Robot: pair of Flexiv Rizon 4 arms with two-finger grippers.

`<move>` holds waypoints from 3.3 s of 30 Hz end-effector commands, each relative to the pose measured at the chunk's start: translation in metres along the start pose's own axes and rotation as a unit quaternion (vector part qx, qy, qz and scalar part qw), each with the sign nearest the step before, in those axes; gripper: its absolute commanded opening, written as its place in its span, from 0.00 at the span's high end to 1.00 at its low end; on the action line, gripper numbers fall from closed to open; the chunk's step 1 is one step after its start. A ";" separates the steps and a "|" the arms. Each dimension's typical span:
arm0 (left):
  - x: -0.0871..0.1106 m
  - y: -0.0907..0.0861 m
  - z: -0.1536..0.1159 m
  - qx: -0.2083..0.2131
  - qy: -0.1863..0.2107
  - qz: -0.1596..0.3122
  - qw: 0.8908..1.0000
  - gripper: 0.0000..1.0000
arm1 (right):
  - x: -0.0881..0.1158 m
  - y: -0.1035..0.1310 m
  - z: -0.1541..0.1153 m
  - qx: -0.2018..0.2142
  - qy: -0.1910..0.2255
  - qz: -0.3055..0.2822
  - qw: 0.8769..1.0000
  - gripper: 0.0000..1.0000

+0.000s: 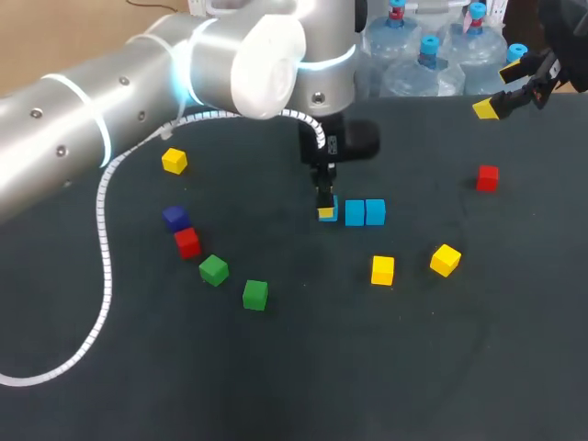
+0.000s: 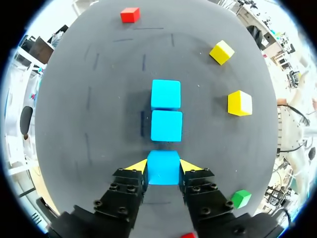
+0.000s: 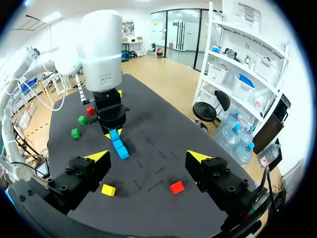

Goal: Place the blue cubes, place green cubes on the blue cubes, place the yellow cubes on the green cubes, then place the red cubes on the yellow cubes, and place purple cube on the red cubes.

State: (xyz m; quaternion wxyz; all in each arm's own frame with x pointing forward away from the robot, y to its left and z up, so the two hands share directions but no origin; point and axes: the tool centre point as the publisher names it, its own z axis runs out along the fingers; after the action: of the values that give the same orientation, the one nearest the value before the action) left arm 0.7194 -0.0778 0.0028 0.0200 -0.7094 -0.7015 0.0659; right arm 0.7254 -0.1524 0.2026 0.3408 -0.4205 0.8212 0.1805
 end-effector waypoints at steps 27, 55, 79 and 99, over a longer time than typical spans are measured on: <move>-0.001 -0.001 0.010 -0.020 -0.018 0.012 1.000 1.00 | 0.000 0.001 -0.001 0.001 0.000 0.000 1.000 0.00; -0.008 0.007 0.013 -0.027 -0.001 0.030 0.999 1.00 | 0.000 0.001 -0.001 0.001 0.000 0.000 1.000 0.00; -0.006 0.004 0.013 -0.019 0.002 0.027 0.999 0.00 | 0.000 0.001 -0.001 0.001 0.000 0.000 1.000 0.00; -0.006 0.001 0.010 -0.021 0.003 0.036 0.999 0.86 | 0.000 0.001 -0.001 0.001 0.000 0.000 1.000 0.00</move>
State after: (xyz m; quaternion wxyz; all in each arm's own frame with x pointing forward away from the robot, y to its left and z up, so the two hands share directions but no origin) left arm 0.7186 -0.0844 -0.0075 0.0036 -0.7338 -0.6775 0.0497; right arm 0.7254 -0.1524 0.2026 0.3409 -0.4205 0.8212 0.1805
